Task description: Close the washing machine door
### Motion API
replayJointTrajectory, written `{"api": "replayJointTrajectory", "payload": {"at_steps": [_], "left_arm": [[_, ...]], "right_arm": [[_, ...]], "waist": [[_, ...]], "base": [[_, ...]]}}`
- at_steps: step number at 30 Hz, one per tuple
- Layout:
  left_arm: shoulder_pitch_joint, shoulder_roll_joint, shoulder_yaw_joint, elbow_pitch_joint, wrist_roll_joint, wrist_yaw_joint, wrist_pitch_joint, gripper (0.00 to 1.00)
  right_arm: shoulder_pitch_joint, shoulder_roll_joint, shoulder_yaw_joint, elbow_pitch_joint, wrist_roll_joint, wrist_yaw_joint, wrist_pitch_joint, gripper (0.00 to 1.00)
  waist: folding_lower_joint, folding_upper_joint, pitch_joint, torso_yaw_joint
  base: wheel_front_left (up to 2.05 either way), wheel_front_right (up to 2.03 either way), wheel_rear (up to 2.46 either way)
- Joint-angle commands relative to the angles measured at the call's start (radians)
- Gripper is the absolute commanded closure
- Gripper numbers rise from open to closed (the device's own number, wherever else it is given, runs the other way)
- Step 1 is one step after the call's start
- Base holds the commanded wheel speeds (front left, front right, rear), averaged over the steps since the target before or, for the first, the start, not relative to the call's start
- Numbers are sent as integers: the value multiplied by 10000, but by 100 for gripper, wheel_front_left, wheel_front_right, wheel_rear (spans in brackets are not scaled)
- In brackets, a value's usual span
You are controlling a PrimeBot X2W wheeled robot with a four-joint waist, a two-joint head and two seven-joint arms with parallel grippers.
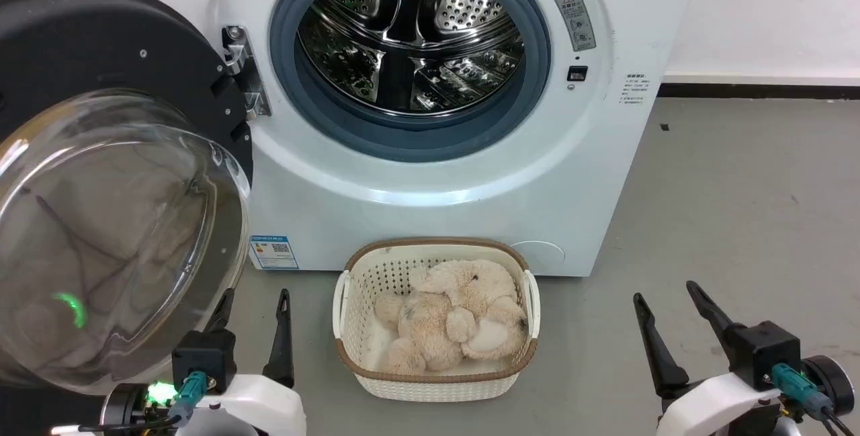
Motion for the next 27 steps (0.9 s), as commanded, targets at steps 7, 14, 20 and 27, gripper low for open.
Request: {"api": "replayJointTrajectory", "payload": {"at_steps": [7,14,20,27], "left_arm": [[-12,0,-35,46,-103,45,-210,0],[-15,0,-51,77,-166,74,-356,0],[-17,0,-58,101,-205,89,-461,0],[-14,0,-59,133,-268,118,-628,0]], "right_arm": [[-2,5,-21,46,148,1,-204,0],[8,8,-3,55,255,1,-350,0],[9,10,19,66,337,1,-455,0],[20,14,80,107,457,2,-622,0]], "waist": [[0,0,7,54],[0,0,9,216],[0,0,12,411],[0,0,-6,863]], "base": [[0,0,0],[0,0,0],[0,0,0],[0,0,0]]}}
